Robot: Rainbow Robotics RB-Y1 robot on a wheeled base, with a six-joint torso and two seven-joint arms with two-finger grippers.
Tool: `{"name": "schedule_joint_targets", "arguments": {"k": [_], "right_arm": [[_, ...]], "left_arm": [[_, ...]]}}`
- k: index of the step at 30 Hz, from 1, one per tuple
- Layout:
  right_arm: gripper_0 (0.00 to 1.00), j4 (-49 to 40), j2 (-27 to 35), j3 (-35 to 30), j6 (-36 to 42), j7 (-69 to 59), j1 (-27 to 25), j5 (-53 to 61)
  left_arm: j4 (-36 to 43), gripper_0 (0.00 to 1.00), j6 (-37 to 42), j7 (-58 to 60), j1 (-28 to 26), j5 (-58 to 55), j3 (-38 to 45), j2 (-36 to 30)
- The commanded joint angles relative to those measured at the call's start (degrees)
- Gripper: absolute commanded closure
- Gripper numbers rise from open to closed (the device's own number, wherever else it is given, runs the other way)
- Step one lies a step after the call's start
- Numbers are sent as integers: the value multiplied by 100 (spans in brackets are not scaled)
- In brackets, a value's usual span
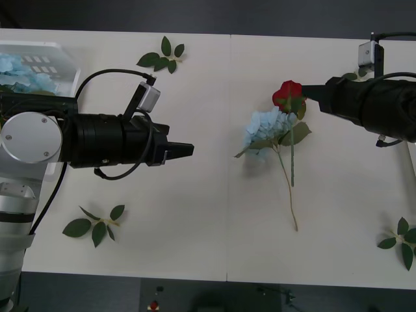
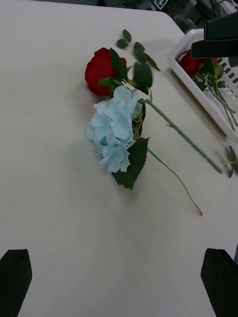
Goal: Put the red flowers into the right box and the blue flowers into the left box
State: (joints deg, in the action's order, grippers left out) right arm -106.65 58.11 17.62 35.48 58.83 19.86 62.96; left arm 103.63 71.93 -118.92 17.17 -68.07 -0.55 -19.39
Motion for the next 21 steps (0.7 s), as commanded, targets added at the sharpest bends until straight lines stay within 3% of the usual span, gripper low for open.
{"name": "schedule_joint_targets", "arguments": {"k": [1,6,16,21], "right_arm": [[0,21,86,-75,-24,-293,80,-47],[0,487,-327,84,-15,-258,273,-91],[0,3326,-1294,927,653,-390,2260,-249],[0,4381,-1672,1138,715,-390,2831,-328]], "left_arm": [[140,0,-56,-228,-74,-40,134,-73],[105,0,-56,-263,-83,-31,134,-73],[70,0,-74,-316,-83,-5,134,-73],[61,0,-74,-324,-91,13,143,-73]]}}
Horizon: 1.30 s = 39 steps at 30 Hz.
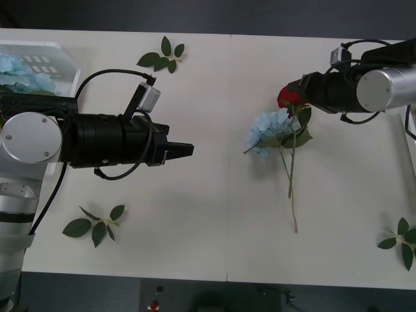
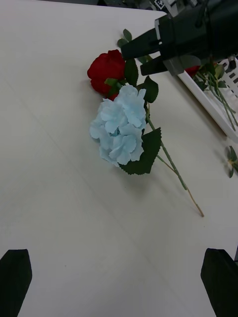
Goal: Put the red flowers into the right box and the blue flowers into the left box
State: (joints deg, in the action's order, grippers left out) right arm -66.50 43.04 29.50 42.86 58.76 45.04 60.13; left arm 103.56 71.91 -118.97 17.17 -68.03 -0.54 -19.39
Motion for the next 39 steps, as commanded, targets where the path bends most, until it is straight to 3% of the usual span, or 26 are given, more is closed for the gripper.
{"name": "schedule_joint_targets", "arguments": {"k": [1,10,16,18,19,20,31,39], "right_arm": [[0,568,-226,64,-24,-383,435,-81],[0,1842,-595,776,521,-453,1191,-160],[0,2159,-762,802,600,-532,1288,-221],[37,2159,-779,802,592,-559,1288,-230],[87,2159,-779,802,592,-585,1288,-213],[100,2159,-788,802,600,-603,1288,-204],[100,2027,-709,715,390,-735,1288,-81],[100,1236,126,468,680,-699,1288,-2]], "left_arm": [[50,0,-72,-329,-82,9,142,-74],[-73,0,-81,-435,-82,0,142,-74],[-73,0,-81,-461,-91,-9,133,-74],[-82,0,-81,-461,-91,0,142,-74],[-73,0,-81,-461,-91,-9,133,-74],[-73,0,-81,-461,-91,-9,133,-74],[-73,0,-90,-461,-109,0,133,-74],[-73,0,-81,-461,-109,9,133,-74]]}}
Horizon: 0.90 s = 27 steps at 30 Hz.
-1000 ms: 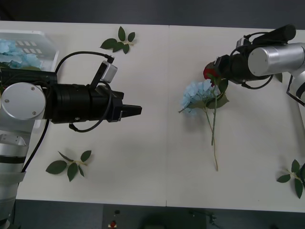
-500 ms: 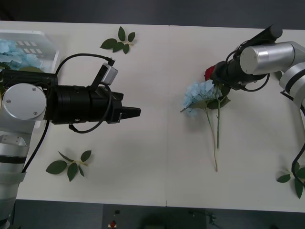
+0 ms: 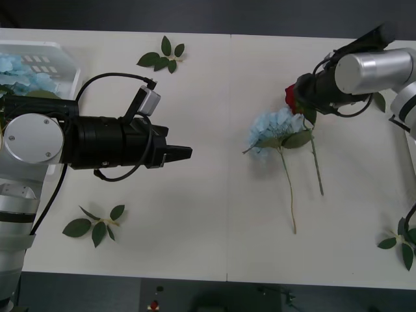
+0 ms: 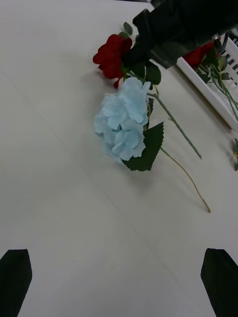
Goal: Put the red flowers into the right box and the blue flowers into the left box
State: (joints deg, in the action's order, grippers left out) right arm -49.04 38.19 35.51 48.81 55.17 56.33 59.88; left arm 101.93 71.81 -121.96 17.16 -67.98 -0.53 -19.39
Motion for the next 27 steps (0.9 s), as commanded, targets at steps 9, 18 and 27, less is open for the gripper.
{"name": "schedule_joint_targets", "arguments": {"k": [9,18,27], "right_arm": [[100,-1548,1929,-140,691,-226,-34,147],[0,-1952,2140,-132,331,-147,-667,217],[0,-2154,2140,-105,322,-147,-948,209]], "left_arm": [[90,0,-80,-161,-107,13,132,-74],[90,0,-80,-161,-107,-5,132,-74],[81,0,-88,-161,-116,-22,132,-74]]}}
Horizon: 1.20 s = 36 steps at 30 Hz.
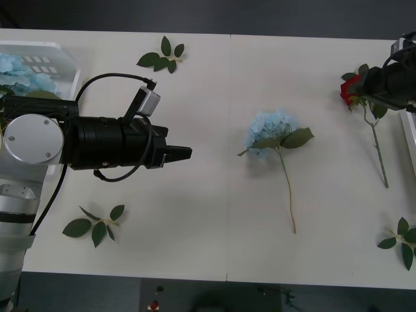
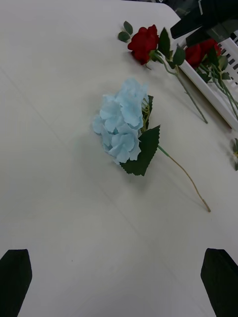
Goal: Put the red flowers into the right box and the blue flowers into the left box
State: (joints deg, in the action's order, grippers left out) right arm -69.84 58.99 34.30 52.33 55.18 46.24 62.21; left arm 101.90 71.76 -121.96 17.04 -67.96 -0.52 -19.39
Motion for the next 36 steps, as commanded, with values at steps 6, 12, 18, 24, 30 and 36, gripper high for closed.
{"name": "schedule_joint_targets", "arguments": {"k": [6,12,18,24,30,36], "right_arm": [[0,75,-46,270,-39,-165,51,-807],[0,673,-477,296,-100,-148,51,-1483],[0,1482,-1039,305,-619,-139,60,-1949],[0,2071,-1470,296,-1093,-165,69,-2389],[100,2255,-1654,296,-1190,-227,87,-2661],[100,2246,-1637,279,-1190,-236,113,-2591]], "left_arm": [[84,0,-92,-179,-96,-59,158,-74],[84,0,-92,-179,-96,-59,166,-74],[93,0,-92,-179,-113,-42,166,-74],[93,0,-92,-179,-139,-33,166,-82],[84,0,-92,-196,-139,-33,166,-82],[93,0,-92,-205,-148,-33,166,-82]]}}
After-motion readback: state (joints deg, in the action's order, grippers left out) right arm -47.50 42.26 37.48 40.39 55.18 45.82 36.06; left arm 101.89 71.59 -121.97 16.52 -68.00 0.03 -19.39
